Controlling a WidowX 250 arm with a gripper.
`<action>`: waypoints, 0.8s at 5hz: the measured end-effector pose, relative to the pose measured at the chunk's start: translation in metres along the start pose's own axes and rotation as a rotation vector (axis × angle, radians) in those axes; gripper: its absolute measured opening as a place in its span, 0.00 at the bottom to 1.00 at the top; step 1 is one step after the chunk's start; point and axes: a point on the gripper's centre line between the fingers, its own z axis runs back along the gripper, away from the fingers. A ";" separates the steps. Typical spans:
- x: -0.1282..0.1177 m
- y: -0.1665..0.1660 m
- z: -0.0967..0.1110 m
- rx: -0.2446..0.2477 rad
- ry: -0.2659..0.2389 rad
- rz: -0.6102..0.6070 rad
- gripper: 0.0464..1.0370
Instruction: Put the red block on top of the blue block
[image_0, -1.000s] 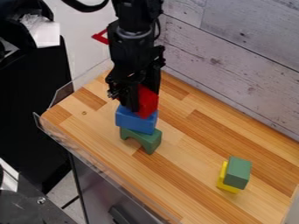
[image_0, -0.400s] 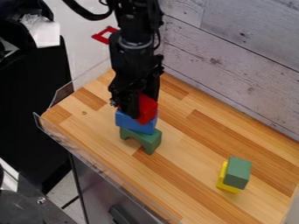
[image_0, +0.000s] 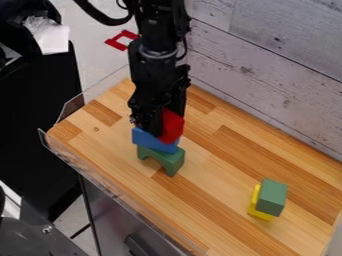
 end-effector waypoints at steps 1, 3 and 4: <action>0.001 0.001 0.000 0.020 -0.002 -0.006 0.90; 0.001 0.002 0.000 0.023 -0.004 -0.010 0.96; 0.000 0.003 0.013 0.025 -0.034 -0.026 0.96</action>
